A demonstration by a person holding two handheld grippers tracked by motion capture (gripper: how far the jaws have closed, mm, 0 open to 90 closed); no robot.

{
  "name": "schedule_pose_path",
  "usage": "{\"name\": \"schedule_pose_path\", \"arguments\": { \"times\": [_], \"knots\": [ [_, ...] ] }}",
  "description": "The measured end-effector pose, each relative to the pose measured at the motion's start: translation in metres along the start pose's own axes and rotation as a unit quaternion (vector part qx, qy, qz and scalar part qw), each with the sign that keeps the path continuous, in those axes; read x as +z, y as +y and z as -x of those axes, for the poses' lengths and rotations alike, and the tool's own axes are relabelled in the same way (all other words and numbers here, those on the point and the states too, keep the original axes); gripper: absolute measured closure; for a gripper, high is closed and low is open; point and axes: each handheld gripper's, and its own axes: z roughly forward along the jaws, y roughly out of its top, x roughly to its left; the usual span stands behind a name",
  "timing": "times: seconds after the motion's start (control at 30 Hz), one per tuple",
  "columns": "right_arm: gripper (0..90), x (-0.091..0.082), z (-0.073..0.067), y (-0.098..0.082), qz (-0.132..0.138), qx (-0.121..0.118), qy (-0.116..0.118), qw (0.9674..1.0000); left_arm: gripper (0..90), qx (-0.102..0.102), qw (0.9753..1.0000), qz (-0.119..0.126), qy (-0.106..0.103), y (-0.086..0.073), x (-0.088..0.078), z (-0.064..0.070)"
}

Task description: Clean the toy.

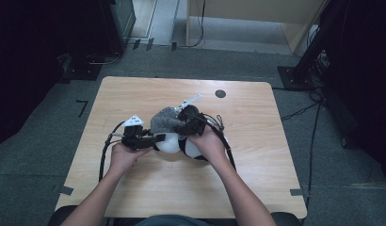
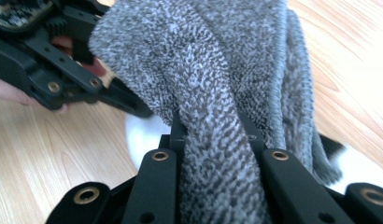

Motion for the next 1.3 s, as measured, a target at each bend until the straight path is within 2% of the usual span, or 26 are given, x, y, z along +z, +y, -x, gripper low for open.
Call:
{"name": "schedule_pose_path", "arguments": {
  "times": [0.1,0.3,0.47,0.7,0.97,1.07,1.13,1.2,1.3],
  "knots": [
    [75.9,-0.009,0.007,-0.007,0.003,0.011,-0.003,0.9999,50.9,0.001,1.0,0.002,-0.001,0.0,0.0,0.0],
    [75.9,-0.028,0.021,-0.021,0.018,0.025,-0.023,0.9993,51.6,-0.004,1.0,0.003,-0.002,0.001,0.0,0.001],
    [76.1,-0.044,0.037,-0.035,0.032,0.046,-0.033,0.9979,53.1,-0.006,1.0,0.0,-0.002,0.003,0.0,0.002],
    [76.3,-0.062,0.054,-0.057,0.04,0.074,-0.052,0.9951,53.2,-0.007,1.0,0.001,-0.004,0.002,0.0,0.001],
    [76.3,-0.07,0.076,-0.079,0.038,0.118,-0.066,0.9902,52.8,-0.006,0.9999,0.008,-0.009,-0.001,-0.001,0.0],
    [76.4,-0.071,0.082,-0.082,0.035,0.128,-0.076,0.9883,52.7,-0.008,0.9999,0.007,-0.008,-0.001,-0.001,-0.001],
    [76.4,-0.076,0.084,-0.08,0.043,0.13,-0.083,0.9871,52.5,-0.008,0.9999,0.006,-0.009,-0.002,-0.001,-0.001],
    [76.4,-0.08,0.08,-0.073,0.054,0.122,-0.093,0.9867,52.5,-0.005,0.9999,0.005,-0.008,-0.002,-0.001,-0.002],
    [76.4,-0.084,0.071,-0.059,0.07,0.104,-0.086,0.9884,52.4,-0.008,0.9999,0.007,-0.007,-0.002,-0.001,-0.001]
  ]
}}
